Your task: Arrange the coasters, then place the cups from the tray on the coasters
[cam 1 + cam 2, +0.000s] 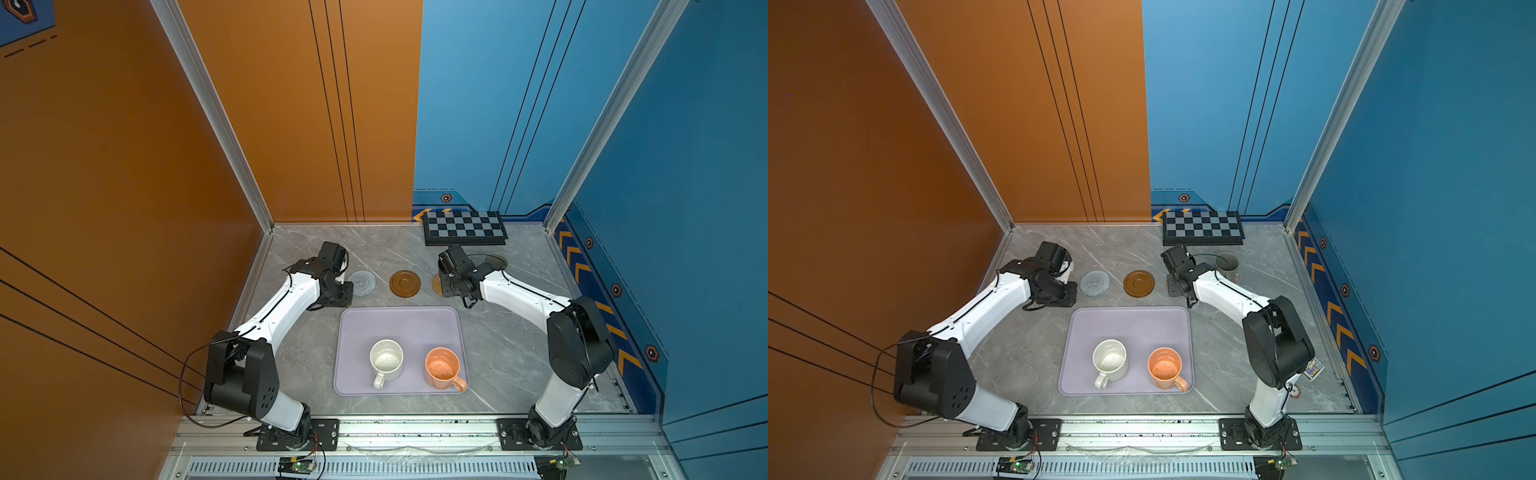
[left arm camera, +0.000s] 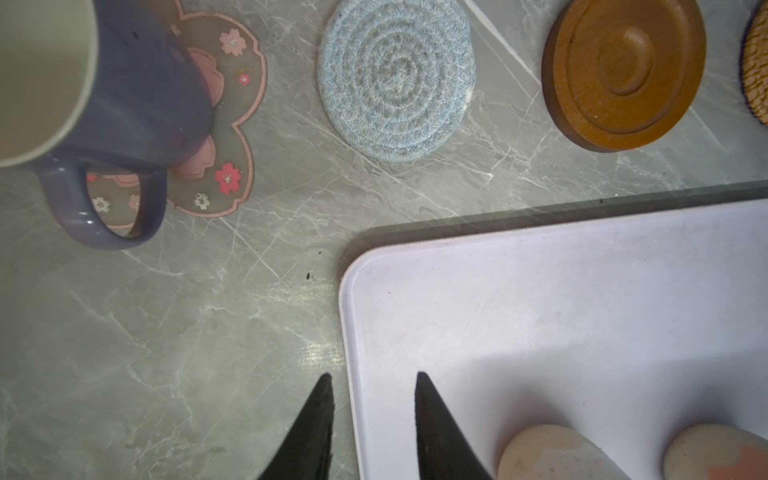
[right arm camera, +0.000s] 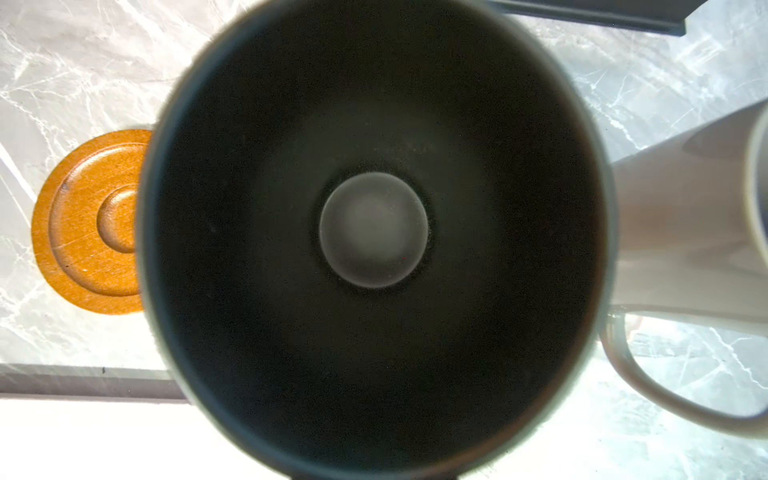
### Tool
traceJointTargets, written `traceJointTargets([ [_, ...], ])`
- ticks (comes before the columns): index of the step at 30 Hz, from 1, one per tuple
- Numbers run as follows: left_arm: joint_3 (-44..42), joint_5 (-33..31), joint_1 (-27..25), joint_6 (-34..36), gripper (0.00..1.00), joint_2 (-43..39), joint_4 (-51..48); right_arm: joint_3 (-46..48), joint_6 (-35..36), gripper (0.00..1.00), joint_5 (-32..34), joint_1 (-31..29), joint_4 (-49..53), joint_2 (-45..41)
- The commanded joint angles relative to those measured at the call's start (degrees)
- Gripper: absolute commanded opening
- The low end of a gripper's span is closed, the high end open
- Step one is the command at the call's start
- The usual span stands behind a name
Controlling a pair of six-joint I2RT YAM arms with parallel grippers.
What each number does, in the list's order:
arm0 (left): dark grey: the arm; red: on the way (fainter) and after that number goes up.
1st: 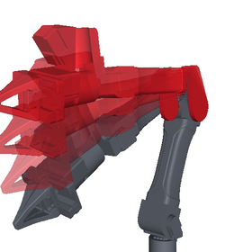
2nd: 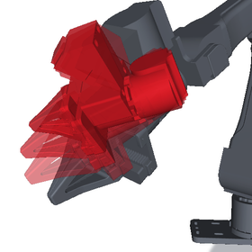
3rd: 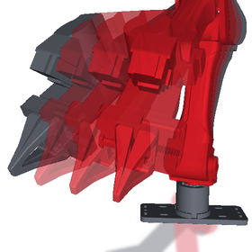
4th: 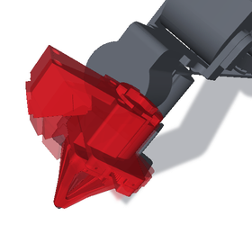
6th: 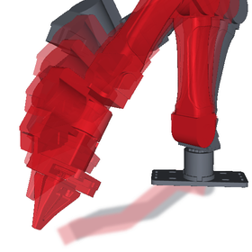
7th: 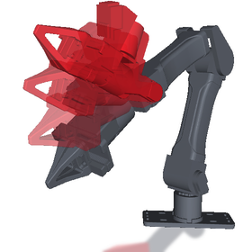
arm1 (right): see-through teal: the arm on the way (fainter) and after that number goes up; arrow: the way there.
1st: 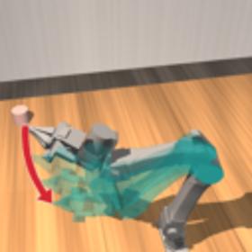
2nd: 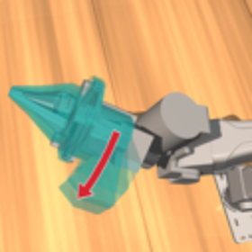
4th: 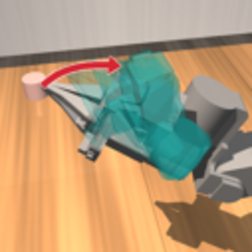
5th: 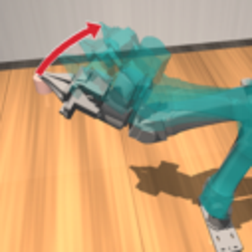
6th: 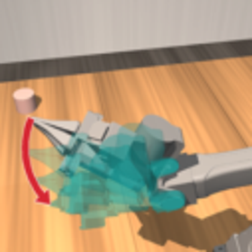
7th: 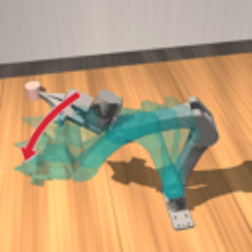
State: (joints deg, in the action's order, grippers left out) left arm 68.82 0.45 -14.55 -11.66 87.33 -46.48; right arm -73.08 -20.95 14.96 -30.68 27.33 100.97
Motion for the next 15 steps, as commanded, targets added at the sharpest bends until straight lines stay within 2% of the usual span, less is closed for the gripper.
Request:
traceJointTargets([
  [1, 1.32, -0.01, 0.05, -0.29, 0.35, 0.65, 0.26, -2.33, 0.3, 0.0, 1.12, 0.35, -4.01, 0.17],
  [15, 1.42, -0.01, 0.05, -0.6, 0.34, 1.42, 0.62, -1.62, -0.01, 0.0, 0.9, 0.44, -5.09, 1.03],
])
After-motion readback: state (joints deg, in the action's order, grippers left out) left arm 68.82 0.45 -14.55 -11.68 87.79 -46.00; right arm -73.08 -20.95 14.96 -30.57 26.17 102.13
